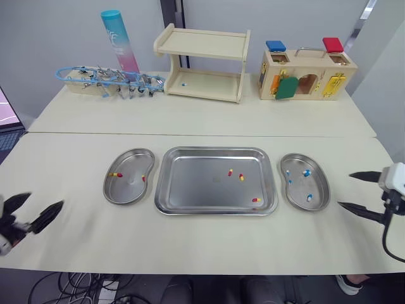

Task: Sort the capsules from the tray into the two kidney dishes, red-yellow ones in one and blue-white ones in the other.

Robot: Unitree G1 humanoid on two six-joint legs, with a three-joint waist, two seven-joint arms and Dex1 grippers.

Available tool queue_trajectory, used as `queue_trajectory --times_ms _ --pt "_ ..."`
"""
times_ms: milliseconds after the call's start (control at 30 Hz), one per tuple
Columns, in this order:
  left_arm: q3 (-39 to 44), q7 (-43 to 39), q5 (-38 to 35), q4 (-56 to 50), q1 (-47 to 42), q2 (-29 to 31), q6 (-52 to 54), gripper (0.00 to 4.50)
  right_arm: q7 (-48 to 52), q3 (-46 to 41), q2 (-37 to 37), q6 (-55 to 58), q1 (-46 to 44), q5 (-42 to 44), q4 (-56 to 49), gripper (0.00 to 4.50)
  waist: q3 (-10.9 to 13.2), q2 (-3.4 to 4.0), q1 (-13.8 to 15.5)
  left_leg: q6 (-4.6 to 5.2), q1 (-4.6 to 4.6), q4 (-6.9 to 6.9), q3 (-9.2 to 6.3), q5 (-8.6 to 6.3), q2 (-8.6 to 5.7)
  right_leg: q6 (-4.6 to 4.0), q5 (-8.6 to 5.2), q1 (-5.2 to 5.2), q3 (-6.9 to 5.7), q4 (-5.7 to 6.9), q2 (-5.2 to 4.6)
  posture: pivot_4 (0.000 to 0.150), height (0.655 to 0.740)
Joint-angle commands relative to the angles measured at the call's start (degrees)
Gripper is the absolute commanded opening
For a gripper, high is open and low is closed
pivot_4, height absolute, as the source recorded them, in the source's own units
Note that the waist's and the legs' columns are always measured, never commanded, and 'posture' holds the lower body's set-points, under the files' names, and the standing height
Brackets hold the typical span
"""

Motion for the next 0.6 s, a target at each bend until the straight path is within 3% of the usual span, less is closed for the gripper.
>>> queue_trajectory --times_ms 33,600 --pt "2.50 -1.13 1.53 4.76 2.37 0.25 -2.79 4.50 1.79 -3.62 -0.77 -0.57 2.56 1.02 0.94 4.47 0.00 -0.01 -0.02 0.00 0.00 0.00 0.01 0.00 0.00 0.00 0.00 0.01 0.00 0.00 0.00 0.150 0.7400" --pt "1.65 -4.49 0.67 8.38 2.87 -0.86 -4.18 4.50 1.44 -2.64 -0.42 1.69 3.40 1.87 0.02 4.47 -0.02 -0.02 -0.01 -0.01 0.04 0.00 0.00 0.00 0.00 0.00 0.00 0.04 0.00 0.04 0.00 0.150 0.7400"
